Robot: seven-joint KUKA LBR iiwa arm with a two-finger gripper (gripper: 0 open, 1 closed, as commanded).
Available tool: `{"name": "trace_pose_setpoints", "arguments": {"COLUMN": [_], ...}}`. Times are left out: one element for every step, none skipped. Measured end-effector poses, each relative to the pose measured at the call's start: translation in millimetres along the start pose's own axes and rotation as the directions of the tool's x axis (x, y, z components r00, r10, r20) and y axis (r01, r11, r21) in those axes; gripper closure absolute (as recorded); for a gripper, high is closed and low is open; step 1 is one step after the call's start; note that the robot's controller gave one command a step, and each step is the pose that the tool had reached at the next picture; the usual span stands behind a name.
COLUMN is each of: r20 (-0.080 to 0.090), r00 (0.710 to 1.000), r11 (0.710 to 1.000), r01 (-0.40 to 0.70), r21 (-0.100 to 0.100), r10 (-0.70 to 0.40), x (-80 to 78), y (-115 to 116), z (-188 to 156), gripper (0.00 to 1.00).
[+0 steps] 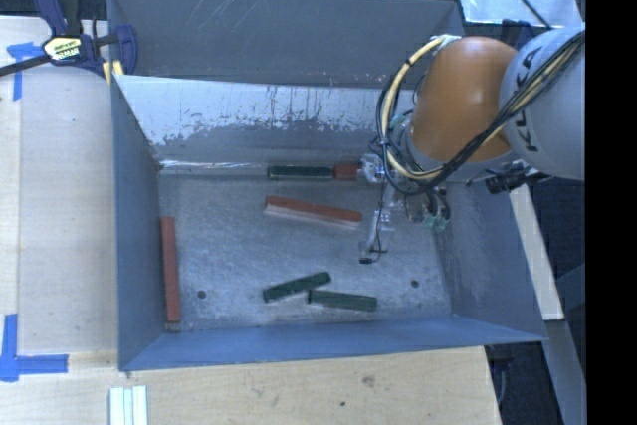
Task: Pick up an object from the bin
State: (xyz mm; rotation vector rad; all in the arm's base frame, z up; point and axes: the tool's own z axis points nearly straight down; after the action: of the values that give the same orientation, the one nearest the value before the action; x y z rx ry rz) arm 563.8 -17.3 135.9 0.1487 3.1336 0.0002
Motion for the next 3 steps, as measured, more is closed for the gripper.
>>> {"name": "trace_pose_setpoints", "arguments": {"r20": [0.001,0.001,-0.009], "r00": [0.992,0.992,0.991], "r11": [0.992,0.992,0.991], "r01": [0.124,0.124,0.136], "r21": [0.000,0.000,0.000], "r10": [-0.124,-0.124,-0.136], "x": [8.3,8.3,6.4], "y": [20,20,19], "z": [65,65,18], "gripper": [1.00,1.00,1.00]}}
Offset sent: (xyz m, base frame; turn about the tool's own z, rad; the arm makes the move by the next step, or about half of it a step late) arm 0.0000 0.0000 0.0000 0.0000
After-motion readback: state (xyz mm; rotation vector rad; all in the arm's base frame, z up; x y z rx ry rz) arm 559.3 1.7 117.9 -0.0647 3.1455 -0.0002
